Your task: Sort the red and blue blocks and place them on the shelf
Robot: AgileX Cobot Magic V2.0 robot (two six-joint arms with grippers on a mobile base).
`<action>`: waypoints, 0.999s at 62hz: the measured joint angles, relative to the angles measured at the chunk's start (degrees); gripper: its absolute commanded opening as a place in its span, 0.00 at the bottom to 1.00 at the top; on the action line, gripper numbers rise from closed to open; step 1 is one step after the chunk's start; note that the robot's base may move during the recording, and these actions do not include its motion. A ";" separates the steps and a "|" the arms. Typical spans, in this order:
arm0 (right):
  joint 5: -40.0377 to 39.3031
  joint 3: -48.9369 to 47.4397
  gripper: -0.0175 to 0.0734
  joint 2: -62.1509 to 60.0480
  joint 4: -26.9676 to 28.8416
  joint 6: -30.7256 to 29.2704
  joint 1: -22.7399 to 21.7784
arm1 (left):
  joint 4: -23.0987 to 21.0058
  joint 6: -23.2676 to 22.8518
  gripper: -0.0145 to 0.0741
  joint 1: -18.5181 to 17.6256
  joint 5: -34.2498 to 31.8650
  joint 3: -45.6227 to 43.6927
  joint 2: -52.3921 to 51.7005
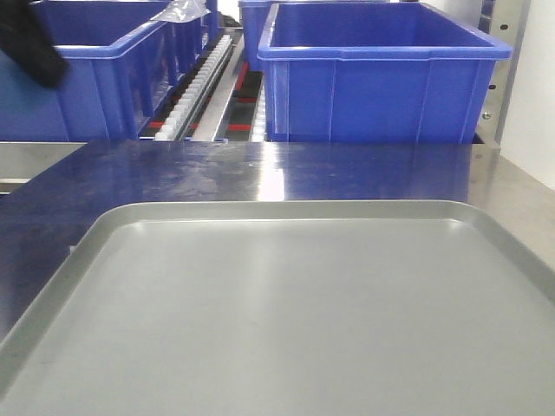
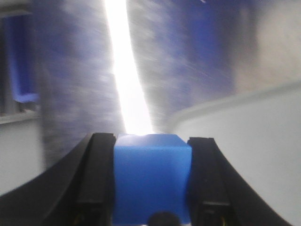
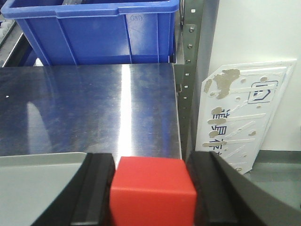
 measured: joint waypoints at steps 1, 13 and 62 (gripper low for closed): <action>0.00 0.00 0.25 0.00 0.00 0.00 0.00 | 0.27 0.00 0.30 0.75 0.00 0.43 -0.90; 0.00 0.00 0.25 0.00 0.00 0.00 0.00 | 1.19 0.00 0.30 7.58 -2.67 6.75 -9.21; 0.00 0.00 0.25 0.00 0.00 0.00 0.00 | 1.17 0.00 0.30 12.98 -10.72 30.37 -29.00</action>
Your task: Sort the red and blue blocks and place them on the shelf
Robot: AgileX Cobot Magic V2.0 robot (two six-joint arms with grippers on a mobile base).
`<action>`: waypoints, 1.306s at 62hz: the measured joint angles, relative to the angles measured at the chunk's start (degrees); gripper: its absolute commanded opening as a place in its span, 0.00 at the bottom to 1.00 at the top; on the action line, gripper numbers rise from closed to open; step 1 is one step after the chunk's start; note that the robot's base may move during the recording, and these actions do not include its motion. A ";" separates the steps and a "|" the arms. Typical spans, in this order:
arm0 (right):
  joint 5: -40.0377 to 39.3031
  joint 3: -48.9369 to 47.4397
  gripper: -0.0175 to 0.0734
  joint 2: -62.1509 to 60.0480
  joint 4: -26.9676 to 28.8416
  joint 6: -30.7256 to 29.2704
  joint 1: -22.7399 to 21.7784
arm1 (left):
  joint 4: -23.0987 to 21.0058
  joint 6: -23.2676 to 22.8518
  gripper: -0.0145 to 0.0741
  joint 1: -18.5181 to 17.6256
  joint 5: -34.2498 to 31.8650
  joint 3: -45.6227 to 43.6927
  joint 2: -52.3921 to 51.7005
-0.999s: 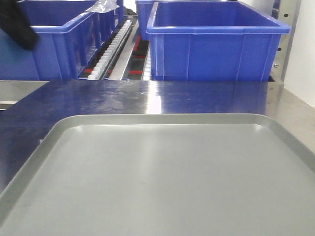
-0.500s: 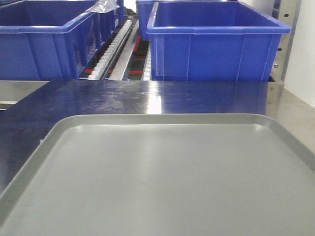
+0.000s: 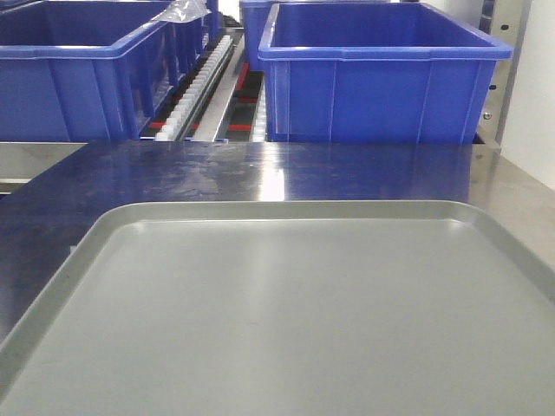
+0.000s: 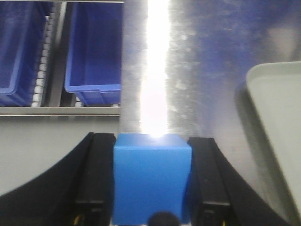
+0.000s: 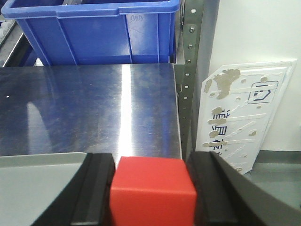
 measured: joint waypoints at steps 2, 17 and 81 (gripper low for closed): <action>0.00 0.00 0.25 0.00 0.00 0.00 0.00 | 0.00 0.00 0.30 0.78 -0.13 0.41 -0.43; 0.00 0.00 0.25 0.00 0.00 0.00 0.00 | 0.00 0.00 0.30 4.29 -1.62 2.40 -3.04; 0.00 0.00 0.25 0.00 0.00 0.00 0.00 | -0.10 0.09 0.30 4.38 -2.46 1.91 -2.18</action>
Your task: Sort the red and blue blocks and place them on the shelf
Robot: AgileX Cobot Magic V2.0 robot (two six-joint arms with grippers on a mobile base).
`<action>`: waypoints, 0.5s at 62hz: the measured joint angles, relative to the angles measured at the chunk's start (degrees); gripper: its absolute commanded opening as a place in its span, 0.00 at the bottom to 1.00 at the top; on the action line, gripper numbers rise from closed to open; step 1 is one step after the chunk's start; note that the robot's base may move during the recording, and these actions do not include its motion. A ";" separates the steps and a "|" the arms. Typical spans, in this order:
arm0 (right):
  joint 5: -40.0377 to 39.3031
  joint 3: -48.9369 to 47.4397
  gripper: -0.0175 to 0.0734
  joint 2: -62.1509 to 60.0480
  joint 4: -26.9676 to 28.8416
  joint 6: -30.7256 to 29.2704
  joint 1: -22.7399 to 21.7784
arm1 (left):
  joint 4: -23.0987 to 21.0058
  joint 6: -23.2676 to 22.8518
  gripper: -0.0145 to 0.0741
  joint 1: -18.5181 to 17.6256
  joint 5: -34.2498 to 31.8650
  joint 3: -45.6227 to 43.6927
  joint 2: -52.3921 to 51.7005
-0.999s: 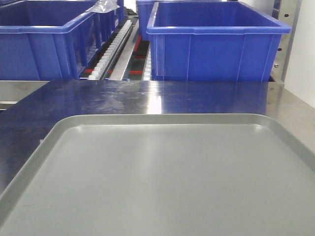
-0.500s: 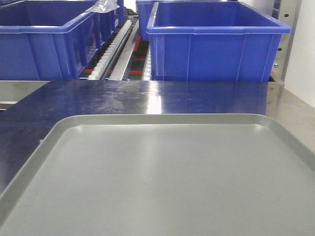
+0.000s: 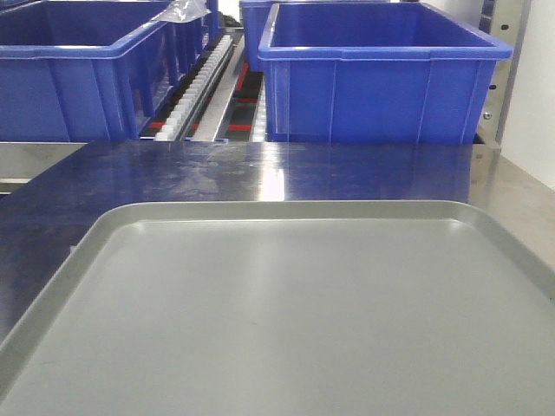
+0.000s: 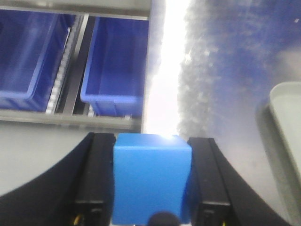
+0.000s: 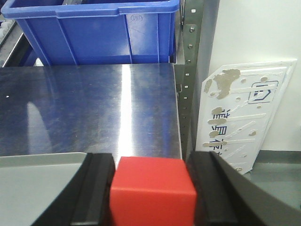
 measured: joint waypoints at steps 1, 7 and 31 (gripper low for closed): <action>0.00 0.00 0.25 0.00 0.00 0.00 0.00 | 0.00 0.00 0.30 0.00 0.17 -0.17 0.10; 0.00 0.00 0.25 0.00 0.00 0.00 0.00 | 0.00 0.00 0.30 0.00 1.06 -1.40 1.14; 0.00 0.00 0.25 0.00 0.00 0.00 0.00 | 0.00 0.00 0.30 0.00 1.37 -2.39 1.26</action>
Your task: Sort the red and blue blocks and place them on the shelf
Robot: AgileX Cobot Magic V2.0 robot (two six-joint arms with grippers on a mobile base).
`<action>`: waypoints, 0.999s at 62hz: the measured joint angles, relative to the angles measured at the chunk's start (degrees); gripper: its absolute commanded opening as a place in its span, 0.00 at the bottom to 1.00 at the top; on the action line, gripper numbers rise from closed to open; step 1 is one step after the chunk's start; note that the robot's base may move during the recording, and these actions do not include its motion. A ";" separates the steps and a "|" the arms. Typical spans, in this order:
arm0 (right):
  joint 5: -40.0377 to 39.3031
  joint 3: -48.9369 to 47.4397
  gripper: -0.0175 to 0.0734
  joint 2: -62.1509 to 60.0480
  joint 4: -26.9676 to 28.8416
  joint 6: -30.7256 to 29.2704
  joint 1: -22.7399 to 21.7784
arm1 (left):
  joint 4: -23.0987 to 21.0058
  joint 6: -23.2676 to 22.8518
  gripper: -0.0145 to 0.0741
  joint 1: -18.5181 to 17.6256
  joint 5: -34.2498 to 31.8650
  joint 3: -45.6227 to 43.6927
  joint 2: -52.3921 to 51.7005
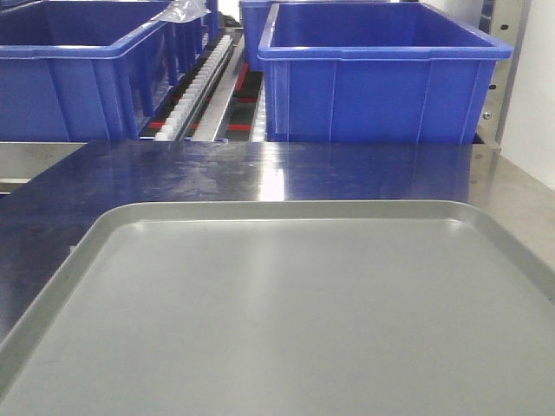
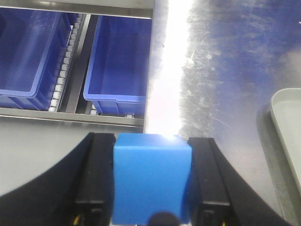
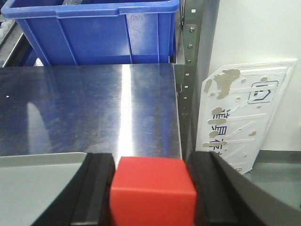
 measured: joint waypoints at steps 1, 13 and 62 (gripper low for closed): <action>0.00 0.00 0.25 0.00 0.00 0.00 0.00 | 0.00 0.00 0.30 0.00 0.00 0.00 0.00; 0.00 0.00 0.25 0.00 0.00 0.00 0.00 | 0.10 0.00 0.30 0.00 0.00 0.00 0.00; 0.00 0.00 0.25 0.00 0.00 0.00 0.00 | 0.10 0.00 0.30 0.00 0.00 0.00 0.00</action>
